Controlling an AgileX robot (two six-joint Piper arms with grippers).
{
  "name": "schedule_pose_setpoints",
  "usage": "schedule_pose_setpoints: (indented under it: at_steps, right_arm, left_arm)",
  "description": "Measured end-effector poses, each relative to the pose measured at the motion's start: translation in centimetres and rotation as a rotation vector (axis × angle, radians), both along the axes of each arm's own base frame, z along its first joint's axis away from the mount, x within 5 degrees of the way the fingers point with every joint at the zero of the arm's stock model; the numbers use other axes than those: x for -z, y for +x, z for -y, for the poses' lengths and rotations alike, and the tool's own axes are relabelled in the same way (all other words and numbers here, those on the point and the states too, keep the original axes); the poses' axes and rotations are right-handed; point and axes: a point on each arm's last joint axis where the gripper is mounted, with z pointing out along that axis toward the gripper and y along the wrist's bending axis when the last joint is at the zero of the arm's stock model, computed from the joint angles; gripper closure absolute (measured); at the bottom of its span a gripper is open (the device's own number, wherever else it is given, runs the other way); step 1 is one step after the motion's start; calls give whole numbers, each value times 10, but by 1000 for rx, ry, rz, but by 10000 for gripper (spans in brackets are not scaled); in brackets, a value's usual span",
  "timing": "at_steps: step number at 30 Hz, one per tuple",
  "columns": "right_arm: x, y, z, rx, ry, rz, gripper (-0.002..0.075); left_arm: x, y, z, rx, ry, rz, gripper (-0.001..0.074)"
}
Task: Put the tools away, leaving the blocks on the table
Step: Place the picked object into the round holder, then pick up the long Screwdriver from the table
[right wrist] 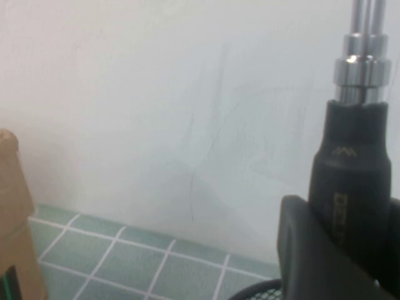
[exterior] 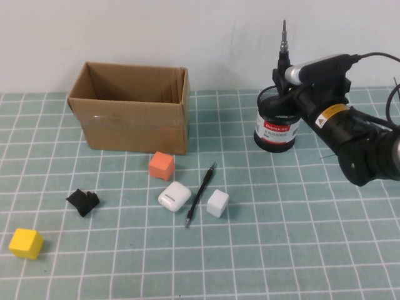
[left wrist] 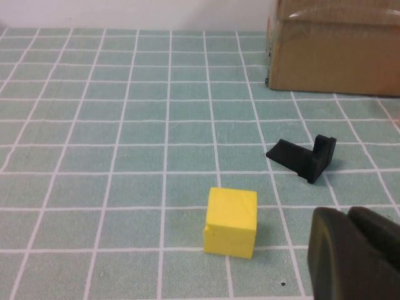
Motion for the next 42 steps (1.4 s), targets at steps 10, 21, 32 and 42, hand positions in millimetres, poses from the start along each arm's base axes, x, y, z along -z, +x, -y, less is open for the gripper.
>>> schedule_pose_setpoints:
  at_steps: [10, 21, 32, 42]
  right_arm:
    - [11, 5, -1, 4, 4, -13, 576]
    - [13, 5, -1, 7, -1, -30, 452]
    - [17, -5, 5, 43, -2, -114, 415]
    - [-94, -52, 20, 48, -41, -233, 636]
  left_arm:
    - [0, 0, 0, 0, 0, 0, 736]
    - [0, 0, 0, 0, 0, 0, 736]
    - [0, 0, 0, 0, 0, 0, 736]
    - [0, 0, 0, 0, 0, 0, 736]
